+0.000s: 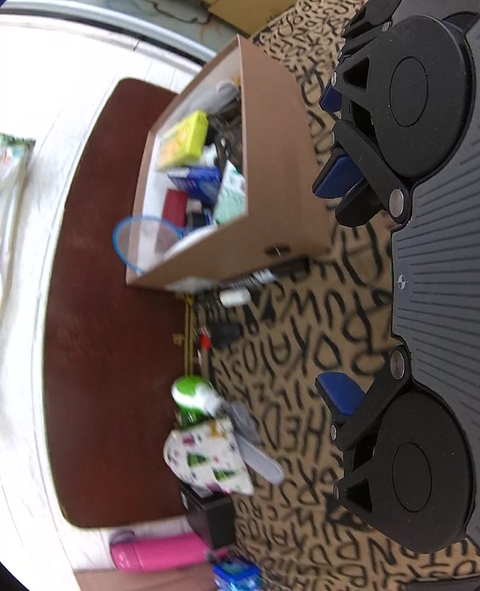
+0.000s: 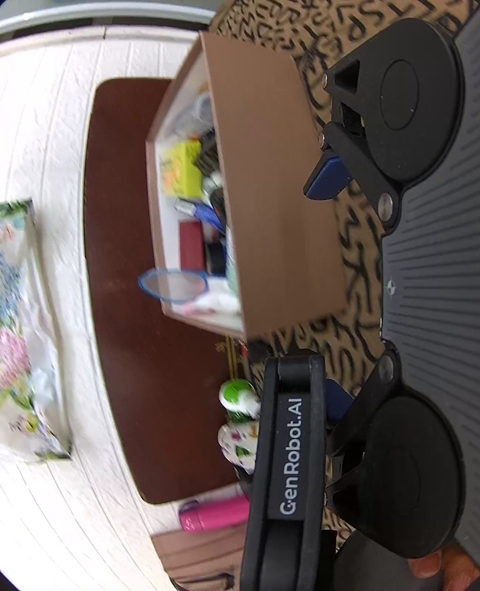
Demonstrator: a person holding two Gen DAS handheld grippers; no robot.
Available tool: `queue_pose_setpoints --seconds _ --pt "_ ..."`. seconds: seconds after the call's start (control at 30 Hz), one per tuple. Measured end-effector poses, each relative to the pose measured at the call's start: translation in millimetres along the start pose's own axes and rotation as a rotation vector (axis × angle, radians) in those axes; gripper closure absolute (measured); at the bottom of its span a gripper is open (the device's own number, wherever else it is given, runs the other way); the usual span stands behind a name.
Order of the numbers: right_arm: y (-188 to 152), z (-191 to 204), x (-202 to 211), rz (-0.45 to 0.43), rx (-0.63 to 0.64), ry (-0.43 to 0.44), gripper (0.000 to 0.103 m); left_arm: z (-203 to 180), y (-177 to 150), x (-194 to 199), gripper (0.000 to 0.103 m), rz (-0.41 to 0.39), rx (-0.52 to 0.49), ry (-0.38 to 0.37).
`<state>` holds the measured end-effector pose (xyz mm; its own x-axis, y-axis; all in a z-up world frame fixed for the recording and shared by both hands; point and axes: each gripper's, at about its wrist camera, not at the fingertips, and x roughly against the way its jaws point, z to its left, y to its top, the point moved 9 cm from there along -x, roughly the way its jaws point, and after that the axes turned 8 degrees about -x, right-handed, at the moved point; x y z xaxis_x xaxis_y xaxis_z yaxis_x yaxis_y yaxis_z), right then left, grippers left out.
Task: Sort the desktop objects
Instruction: 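Withdraw the left gripper and move it toward the clear plastic tube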
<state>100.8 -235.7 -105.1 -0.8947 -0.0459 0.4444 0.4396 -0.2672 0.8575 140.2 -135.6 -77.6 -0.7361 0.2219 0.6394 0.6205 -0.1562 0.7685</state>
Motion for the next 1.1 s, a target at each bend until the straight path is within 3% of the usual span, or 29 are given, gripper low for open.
queue_pose_setpoints --seconds 0.43,0.7,0.8,1.1 --pt "-37 56 -3 0.087 0.064 0.071 0.0 53 -30 12 0.0 0.026 0.046 0.099" --pt "-50 77 -14 0.13 0.094 0.065 0.0 81 -46 12 0.0 0.046 0.089 0.079" --pt "-52 84 -19 0.127 0.134 0.057 0.0 93 -46 11 0.0 0.035 0.096 0.082" --pt "-37 119 -44 0.071 0.229 0.184 0.0 140 -29 -7 0.001 0.017 0.092 0.114"
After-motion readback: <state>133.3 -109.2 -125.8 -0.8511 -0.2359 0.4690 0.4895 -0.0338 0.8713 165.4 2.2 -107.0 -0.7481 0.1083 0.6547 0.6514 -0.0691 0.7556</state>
